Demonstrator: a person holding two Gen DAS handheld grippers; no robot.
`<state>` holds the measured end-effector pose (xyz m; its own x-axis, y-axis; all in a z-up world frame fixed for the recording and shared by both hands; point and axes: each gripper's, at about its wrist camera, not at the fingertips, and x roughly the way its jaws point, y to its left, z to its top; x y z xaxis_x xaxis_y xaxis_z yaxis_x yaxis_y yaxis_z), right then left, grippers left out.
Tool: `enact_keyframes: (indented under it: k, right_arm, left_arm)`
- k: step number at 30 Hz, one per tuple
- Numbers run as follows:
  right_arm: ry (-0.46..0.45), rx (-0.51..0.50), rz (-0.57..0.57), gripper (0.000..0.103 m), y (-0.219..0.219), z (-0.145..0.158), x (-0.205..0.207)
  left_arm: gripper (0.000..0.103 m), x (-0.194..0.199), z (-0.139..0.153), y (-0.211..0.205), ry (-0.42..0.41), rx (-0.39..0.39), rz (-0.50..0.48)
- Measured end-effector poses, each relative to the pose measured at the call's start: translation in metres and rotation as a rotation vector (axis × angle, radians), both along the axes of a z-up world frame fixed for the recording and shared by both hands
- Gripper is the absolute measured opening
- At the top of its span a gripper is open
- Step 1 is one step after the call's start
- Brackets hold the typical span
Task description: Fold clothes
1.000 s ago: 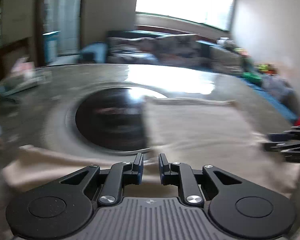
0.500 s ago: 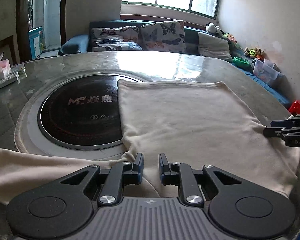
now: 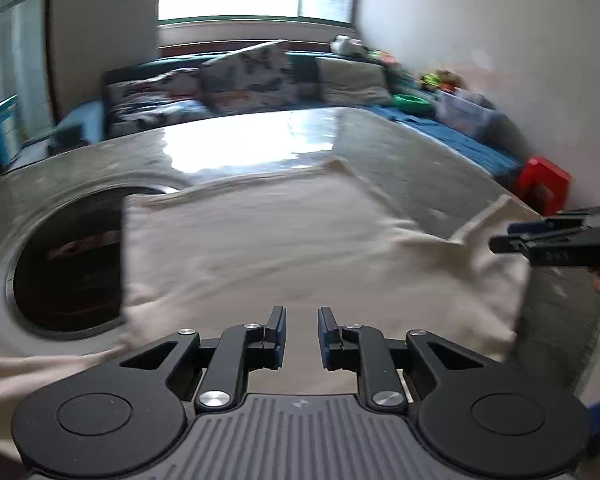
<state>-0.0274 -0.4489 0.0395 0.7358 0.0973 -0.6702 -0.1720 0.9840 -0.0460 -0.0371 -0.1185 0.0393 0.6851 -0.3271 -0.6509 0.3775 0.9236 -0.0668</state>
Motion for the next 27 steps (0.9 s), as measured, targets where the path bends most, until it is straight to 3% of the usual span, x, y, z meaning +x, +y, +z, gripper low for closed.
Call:
enact_keyframes:
  k: [9,15,18,20,27]
  right_arm:
    - [-0.012,0.066,-0.306,0.04,-0.085,-0.013,-0.006]
    - [-0.024,0.125,-0.353,0.039,-0.106,-0.019,0.0]
    - [-0.039,0.133,-0.369,0.031,-0.109,-0.022,0.002]
    - [-0.045,0.135,-0.377,0.01,-0.11,-0.022,0.004]
    - [-0.104,0.155,-0.365,0.004,-0.114,-0.004,-0.002]
  left_arm:
    - [0.019,-0.008,-0.008,-0.054,0.025,0.004,-0.15]
    - [0.019,-0.01,-0.013,-0.066,0.041,0.016,-0.171]
    - [0.019,-0.01,-0.011,-0.067,0.038,0.02,-0.172]
    - [0.026,-0.01,-0.011,-0.067,0.034,0.022,-0.171]
    - [0.026,-0.013,-0.008,-0.074,0.023,0.028,-0.205]
